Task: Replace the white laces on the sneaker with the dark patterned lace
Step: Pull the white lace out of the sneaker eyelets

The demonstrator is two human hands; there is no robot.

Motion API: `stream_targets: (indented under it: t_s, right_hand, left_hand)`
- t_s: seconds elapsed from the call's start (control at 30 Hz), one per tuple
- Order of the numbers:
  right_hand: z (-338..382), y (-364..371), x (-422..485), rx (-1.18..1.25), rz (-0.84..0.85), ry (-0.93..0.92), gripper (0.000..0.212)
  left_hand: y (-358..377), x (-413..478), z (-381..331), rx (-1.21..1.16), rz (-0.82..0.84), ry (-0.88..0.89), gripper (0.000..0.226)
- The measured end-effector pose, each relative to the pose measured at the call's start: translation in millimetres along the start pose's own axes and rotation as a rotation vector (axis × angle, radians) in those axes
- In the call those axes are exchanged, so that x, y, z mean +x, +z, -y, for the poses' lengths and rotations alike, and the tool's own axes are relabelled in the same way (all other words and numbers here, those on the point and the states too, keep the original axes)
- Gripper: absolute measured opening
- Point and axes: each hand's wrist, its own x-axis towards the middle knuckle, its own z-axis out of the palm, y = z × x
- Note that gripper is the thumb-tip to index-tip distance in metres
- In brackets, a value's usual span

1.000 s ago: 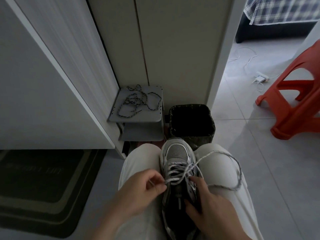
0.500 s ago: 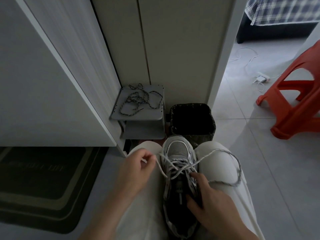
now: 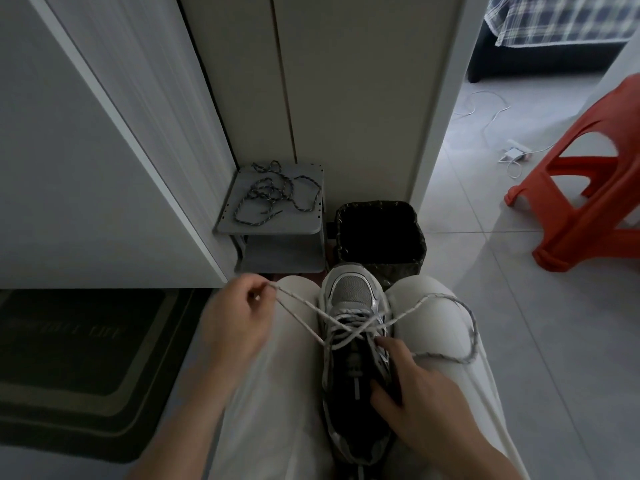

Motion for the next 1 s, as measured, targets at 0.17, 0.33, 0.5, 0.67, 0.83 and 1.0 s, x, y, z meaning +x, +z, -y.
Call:
stream_targets:
  t_s: [0.17, 0.33, 0.5, 0.67, 0.83, 1.0]
  right_hand:
    - [-1.5, 2.1, -0.9, -0.023, -0.014, 0.013, 0.063]
    - [-2.2, 3.8, -0.9, -0.030, -0.011, 0.013, 0.063]
    - [-2.7, 2.9, 0.6, -0.020, -0.007, 0.006, 0.060]
    - [-1.9, 3.2, -0.9, -0.019, -0.020, 0.010, 0.058]
    - [-2.4, 5.0, -1.9, -0.007, -0.025, 0.020, 0.061]
    - [-2.5, 4.5, -2.0, 0.007, -0.004, 0.022, 0.061]
  left_hand:
    - [5.1, -3.5, 4.5, 0.049, 0.162, -0.058, 0.018]
    - [30.0, -42.6, -2.0, -0.084, 0.429, -0.020, 0.033]
    - [37.0, -46.9, -11.3, -0.078, 0.294, 0.051, 0.029]
    - [8.2, -8.0, 10.2, -0.007, 0.032, -0.117, 0.014]
    - [-0.9, -3.7, 18.4, -0.094, 0.222, -0.221, 0.028]
    - [27.4, -45.6, -4.9, -0.254, 0.465, -0.126, 0.025]
